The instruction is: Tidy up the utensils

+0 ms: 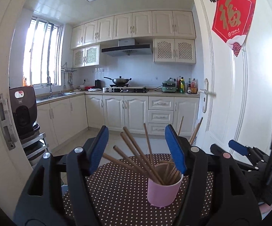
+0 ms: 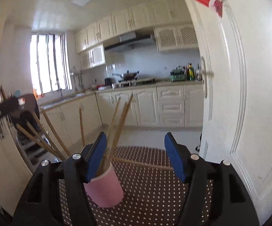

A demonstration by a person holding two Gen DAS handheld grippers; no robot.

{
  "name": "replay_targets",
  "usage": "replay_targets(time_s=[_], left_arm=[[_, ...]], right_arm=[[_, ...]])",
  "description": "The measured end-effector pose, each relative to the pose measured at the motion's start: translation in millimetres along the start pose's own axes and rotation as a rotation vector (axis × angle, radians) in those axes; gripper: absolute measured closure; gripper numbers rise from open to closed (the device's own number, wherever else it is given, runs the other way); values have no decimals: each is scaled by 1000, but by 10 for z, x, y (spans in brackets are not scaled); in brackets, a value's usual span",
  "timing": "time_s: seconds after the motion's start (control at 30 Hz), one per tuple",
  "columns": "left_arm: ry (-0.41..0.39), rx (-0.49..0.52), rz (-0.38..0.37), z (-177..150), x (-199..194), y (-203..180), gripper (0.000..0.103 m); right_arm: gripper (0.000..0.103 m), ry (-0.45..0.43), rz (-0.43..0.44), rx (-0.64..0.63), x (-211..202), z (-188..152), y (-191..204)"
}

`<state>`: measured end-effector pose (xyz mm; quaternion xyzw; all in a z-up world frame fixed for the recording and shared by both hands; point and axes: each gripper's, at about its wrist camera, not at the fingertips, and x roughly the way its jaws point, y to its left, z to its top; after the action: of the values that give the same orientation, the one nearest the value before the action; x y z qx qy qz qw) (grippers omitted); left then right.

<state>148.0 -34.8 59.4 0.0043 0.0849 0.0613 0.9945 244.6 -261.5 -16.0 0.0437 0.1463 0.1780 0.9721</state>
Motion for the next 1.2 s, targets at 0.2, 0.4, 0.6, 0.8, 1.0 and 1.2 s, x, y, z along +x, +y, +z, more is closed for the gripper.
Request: replay_targets(time_s=[0.2,0.4,0.6,0.8,1.0,1.2], left_arm=[[50,-22,-18,-172,-42,145,36],[119,-25,-32,-365,-5,231,34],[235,-63,-80,-525,199,316,33],[372,-114,-113,-709,537,307,33],[444,-105,-167,-865,779,218,31],[487,-135,-210,-900,934,234,31]], right_arm=[[50,117,16,-74,421,-194,27],[55,194,31,-157,749,-325,95],[60,241,39,-190,954,-409,76],[63,277,41,-231,1131,-465,87],[74,281,37,-246,1258,-462,49],[78,277,36,-300,1288,-479,79]])
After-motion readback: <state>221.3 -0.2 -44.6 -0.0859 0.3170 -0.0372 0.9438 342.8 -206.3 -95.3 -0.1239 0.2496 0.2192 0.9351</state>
